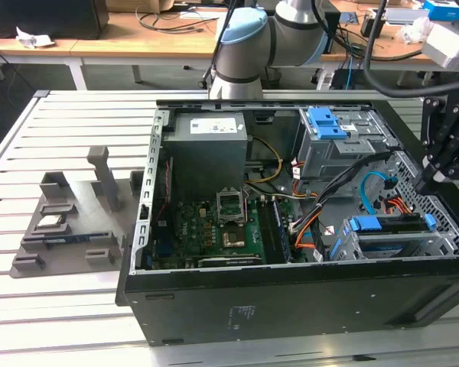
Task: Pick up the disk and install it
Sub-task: 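Insert the first disk wire, then insert the second disk wire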
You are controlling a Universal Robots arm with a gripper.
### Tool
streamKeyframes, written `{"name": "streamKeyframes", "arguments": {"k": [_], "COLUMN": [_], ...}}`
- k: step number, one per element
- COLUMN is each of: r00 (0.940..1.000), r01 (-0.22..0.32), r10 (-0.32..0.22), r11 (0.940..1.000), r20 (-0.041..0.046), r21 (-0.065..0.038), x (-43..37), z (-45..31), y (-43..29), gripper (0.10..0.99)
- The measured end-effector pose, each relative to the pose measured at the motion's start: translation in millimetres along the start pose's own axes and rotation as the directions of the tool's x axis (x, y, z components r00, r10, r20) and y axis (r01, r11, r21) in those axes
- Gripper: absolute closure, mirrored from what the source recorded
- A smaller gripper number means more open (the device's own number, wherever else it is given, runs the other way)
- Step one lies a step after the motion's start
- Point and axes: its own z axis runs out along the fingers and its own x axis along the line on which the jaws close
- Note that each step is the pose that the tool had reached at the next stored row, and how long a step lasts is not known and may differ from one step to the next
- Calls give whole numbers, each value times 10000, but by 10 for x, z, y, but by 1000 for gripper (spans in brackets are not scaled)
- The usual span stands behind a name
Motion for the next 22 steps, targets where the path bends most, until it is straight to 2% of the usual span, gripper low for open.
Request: {"name": "streamKeyframes", "arguments": {"k": [3, 11, 12, 13, 14, 19, 21, 22], "r00": [10000, 10000, 10000, 10000, 10000, 10000, 10000, 10000], "r01": [-1, -1, -1, 0, -1, -1, 0, 7], "r10": [1, 1, 1, 0, 1, 1, 0, -7], "r11": [10000, 10000, 10000, 10000, 10000, 10000, 10000, 10000], "r20": [-10, -13, -13, -14, -14, -13, -15, -11], "r21": [0, 0, 0, 1, 0, 0, 0, 0], "x": [2, 2, 3, 1, -17, -169, -195, -197], "z": [-59, -64, -64, -65, -65, -47, -14, 25], "y": [5, 5, 5, 6, 14, 148, 217, 251], "gripper": [980, 973, 851, 784, 784, 784, 784, 784]}}
